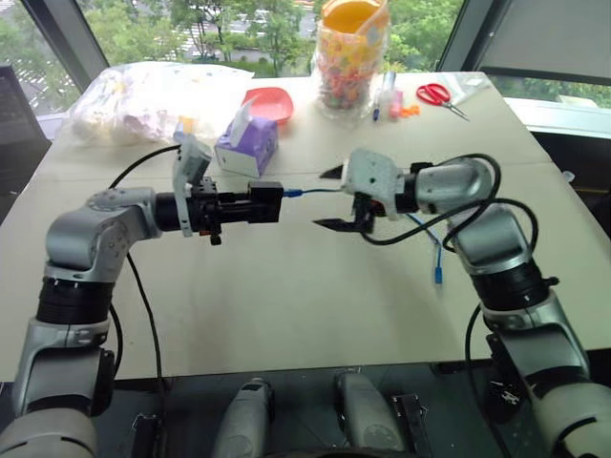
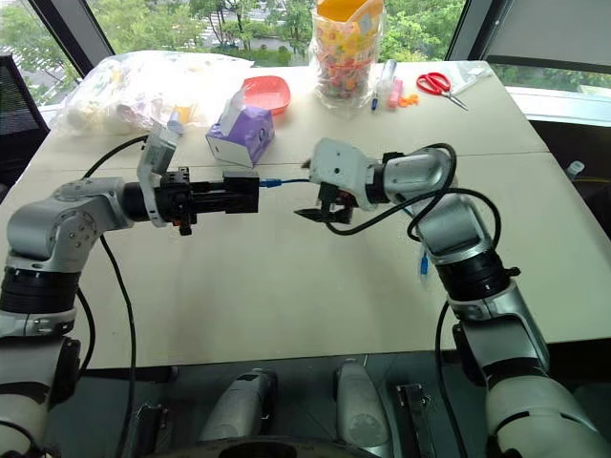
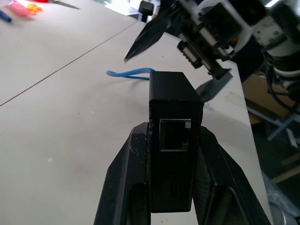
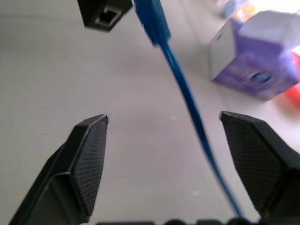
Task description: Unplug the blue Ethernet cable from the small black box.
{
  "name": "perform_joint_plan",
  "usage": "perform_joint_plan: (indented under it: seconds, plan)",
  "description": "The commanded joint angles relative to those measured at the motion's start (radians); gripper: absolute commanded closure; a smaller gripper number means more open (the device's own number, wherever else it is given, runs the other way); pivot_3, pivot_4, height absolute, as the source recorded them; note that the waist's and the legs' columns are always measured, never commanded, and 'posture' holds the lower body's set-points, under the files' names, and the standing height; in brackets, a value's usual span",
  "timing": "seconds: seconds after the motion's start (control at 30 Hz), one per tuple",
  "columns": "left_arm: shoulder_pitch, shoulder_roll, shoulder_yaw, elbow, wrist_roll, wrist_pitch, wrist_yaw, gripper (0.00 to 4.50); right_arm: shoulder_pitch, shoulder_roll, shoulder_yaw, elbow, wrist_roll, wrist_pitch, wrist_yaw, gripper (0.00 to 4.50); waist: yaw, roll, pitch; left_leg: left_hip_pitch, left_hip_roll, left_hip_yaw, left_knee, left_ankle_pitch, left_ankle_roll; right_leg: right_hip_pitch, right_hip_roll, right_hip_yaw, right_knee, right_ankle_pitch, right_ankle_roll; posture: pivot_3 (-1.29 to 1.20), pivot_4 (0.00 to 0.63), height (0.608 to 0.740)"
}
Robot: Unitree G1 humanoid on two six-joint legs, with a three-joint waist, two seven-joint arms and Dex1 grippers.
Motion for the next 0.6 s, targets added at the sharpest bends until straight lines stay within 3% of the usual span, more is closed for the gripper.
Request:
perform_joint_plan:
  seconds: [0.03,0.43,0.53,0.6]
  plan:
    - [-0.011,0.023,0.003,-0.055,-0.035,-0.036,-0.106,3.99,-0.108,0.024,-0.116,-0.029,0.277,0.425,0.061,0.64,-0.003,0.0,0.0,0.0,0.0,0.0,0.0,0.0,0.0,0.0,0.0,0.0,0.0,0.0,0.0,0.0,0.15,0.74]
    - [-0.016,0.012,-0.041,-0.041,0.025,-0.078,-0.134,3.99,-0.171,0.043,-0.096,-0.086,0.432,0.541,-0.049,0.64,0.005,0.0,0.0,-0.001,0.0,0.0,0.0,0.0,0.0,-0.001,0.0,0.0,0.0,0.0,0.0,0.0,0.15,0.74]
    - [-0.018,0.009,-0.039,-0.036,0.032,-0.08,-0.132,3.99,-0.168,0.04,-0.078,-0.095,0.441,0.533,-0.069,1.53,0.009,0.0,0.0,-0.001,0.0,0.0,0.0,0.0,0.0,-0.001,0.0,0.0,0.0,0.0,0.0,0.0,0.15,0.74]
    - [-0.018,0.008,-0.039,-0.035,0.035,-0.081,-0.132,3.99,-0.166,0.034,-0.067,-0.099,0.445,0.527,-0.077,2.59,0.01,0.0,0.0,-0.001,0.0,0.0,0.0,0.0,0.0,-0.001,0.0,0.0,0.0,0.0,0.0,0.0,0.15,0.74]
